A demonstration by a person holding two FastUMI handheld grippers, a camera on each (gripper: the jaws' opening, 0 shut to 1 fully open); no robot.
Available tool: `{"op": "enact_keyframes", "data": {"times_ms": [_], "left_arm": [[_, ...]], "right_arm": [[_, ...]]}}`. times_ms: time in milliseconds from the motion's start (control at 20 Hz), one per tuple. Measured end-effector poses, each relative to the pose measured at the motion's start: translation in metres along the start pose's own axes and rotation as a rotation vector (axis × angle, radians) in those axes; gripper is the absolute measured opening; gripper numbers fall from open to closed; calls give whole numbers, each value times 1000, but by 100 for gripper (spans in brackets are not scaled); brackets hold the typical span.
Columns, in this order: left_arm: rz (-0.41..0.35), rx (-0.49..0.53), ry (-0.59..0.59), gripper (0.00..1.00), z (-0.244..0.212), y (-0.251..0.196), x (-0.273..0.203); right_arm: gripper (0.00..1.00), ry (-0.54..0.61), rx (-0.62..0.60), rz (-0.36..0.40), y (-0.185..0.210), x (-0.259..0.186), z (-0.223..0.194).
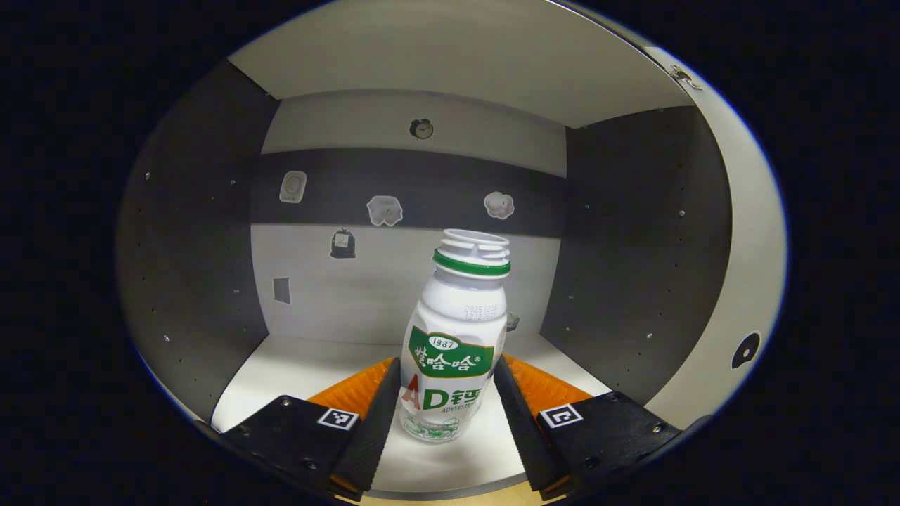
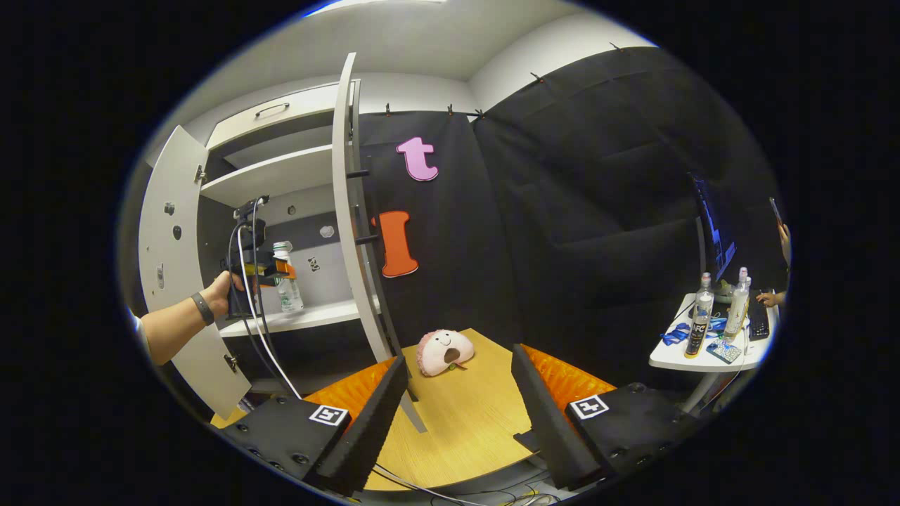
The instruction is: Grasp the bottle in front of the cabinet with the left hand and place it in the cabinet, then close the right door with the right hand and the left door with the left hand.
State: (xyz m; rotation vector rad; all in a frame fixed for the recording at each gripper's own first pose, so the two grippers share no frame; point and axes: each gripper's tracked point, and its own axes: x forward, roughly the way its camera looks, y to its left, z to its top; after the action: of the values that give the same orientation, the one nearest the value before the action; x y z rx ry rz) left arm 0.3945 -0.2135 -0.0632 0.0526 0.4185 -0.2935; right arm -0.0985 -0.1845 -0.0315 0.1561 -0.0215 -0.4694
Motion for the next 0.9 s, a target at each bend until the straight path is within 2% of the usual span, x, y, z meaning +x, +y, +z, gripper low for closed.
{"op": "enact_keyframes", "data": {"times_ms": [400, 500, 650, 700, 800, 900], "left_arm": [[37, -12, 3, 82, -6, 8, 2], [45, -21, -15, 85, -3, 14, 4], [49, -30, -35, 96, 0, 18, 1], [47, -37, -46, 96, 2, 19, -3], [26, -59, -101, 96, 15, 18, -14], [35, -63, -203, 96, 39, 23, -30]], "right_arm": [[98, 2, 24, -29, -14, -7, 3], [98, 4, 20, -25, -13, -4, 3], [98, 0, 16, -21, -12, -5, 3], [98, -2, 17, -19, -12, -6, 3], [100, -5, 18, -12, -12, -5, 3], [98, -10, 9, 0, -11, -5, 4]]}}
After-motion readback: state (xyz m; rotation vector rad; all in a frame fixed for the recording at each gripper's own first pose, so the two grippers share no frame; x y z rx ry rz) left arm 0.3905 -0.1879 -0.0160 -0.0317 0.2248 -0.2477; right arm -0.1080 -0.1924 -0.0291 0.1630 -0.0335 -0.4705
